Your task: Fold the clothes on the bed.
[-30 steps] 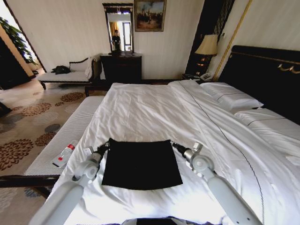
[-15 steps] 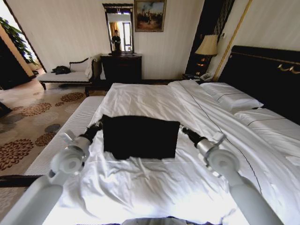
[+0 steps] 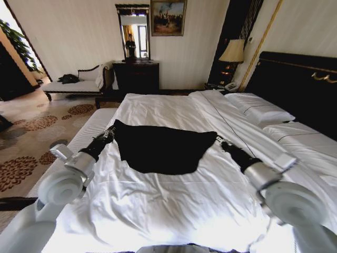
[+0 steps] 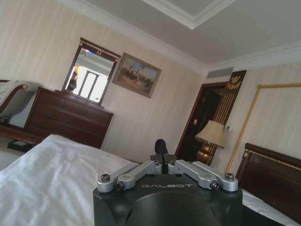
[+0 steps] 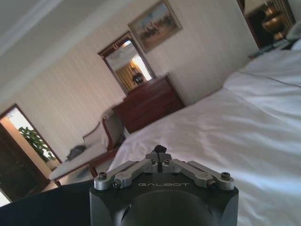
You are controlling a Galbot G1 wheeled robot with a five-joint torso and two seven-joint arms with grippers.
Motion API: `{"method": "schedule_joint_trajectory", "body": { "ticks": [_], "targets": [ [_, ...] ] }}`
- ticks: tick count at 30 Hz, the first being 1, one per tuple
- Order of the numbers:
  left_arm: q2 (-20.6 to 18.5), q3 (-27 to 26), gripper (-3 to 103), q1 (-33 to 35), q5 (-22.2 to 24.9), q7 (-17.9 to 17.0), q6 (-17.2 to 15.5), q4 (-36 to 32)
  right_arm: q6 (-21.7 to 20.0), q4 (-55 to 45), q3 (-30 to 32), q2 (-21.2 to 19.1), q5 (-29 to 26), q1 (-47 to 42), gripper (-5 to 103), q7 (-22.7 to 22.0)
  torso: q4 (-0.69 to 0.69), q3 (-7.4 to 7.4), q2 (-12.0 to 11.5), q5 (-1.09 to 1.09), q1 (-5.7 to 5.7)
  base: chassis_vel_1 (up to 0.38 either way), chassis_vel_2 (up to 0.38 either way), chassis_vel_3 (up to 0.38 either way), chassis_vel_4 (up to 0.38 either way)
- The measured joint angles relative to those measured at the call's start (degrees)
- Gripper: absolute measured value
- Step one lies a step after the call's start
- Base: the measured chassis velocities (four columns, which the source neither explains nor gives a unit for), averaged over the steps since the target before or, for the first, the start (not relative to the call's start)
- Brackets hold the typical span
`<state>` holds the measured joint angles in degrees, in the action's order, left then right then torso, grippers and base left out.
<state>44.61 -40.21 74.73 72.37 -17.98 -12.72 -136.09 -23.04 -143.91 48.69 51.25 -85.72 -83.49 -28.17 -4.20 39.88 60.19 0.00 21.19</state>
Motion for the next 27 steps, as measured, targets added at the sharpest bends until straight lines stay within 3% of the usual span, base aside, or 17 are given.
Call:
{"method": "schedule_joint_trajectory", "body": {
  "ticks": [4,6,10,14,17,21,27],
  "targets": [
    [1.02,-4.48,1,6.19,0.07,-0.08,-0.31,-2.36,-0.72,0.1,0.71,0.53,-1.62,-1.62,0,-1.82,0.01,0.01,-0.01,0.0,0.01,0.0,0.0,0.0,0.0],
    [3.42,-8.49,1,13.38,-1.22,1.63,-0.31,-4.18,-1.45,0.2,1.26,0.79,-2.08,-3.92,0,-2.93,0.01,0.01,0.0,0.0,0.0,0.0,0.0,0.0,0.0],
    [5.98,-12.43,1,20.27,-1.46,2.63,-0.2,-6.01,-2.01,0.31,0.67,1.44,-0.65,-5.91,0,-2.93,0.02,0.0,0.01,-0.01,-0.01,0.0,0.0,0.0,0.0],
    [6.09,-13.59,1,22.15,-1.14,2.45,-0.14,-6.24,-2.38,0.43,-1.16,2.11,-0.59,-6.06,0,-2.93,0.01,0.0,0.01,0.0,0.0,0.0,0.0,0.0,0.0],
    [5.43,-10.62,1,19.34,-1.43,0.39,-0.16,-4.73,-2.4,0.49,-2.59,2.1,-0.59,-4.49,0,-2.67,0.0,0.01,0.0,0.0,0.0,0.0,0.0,0.0,0.0],
    [4.6,-1.49,1,11.63,-3.92,-2.23,-0.23,-1.57,-2.5,0.55,-4.94,-0.07,-0.37,-0.02,0,-1.76,-0.01,0.01,0.0,-0.02,0.01,0.0,0.0,0.0,0.0],
    [4.26,4.82,1,6.66,-6.14,-2.07,-0.26,3.47,-2.75,3.23,-10.6,-1.62,0.23,5.19,0,-0.75,0.01,0.01,0.0,0.0,0.01,0.0,0.0,0.0,0.0]
  ]
}}
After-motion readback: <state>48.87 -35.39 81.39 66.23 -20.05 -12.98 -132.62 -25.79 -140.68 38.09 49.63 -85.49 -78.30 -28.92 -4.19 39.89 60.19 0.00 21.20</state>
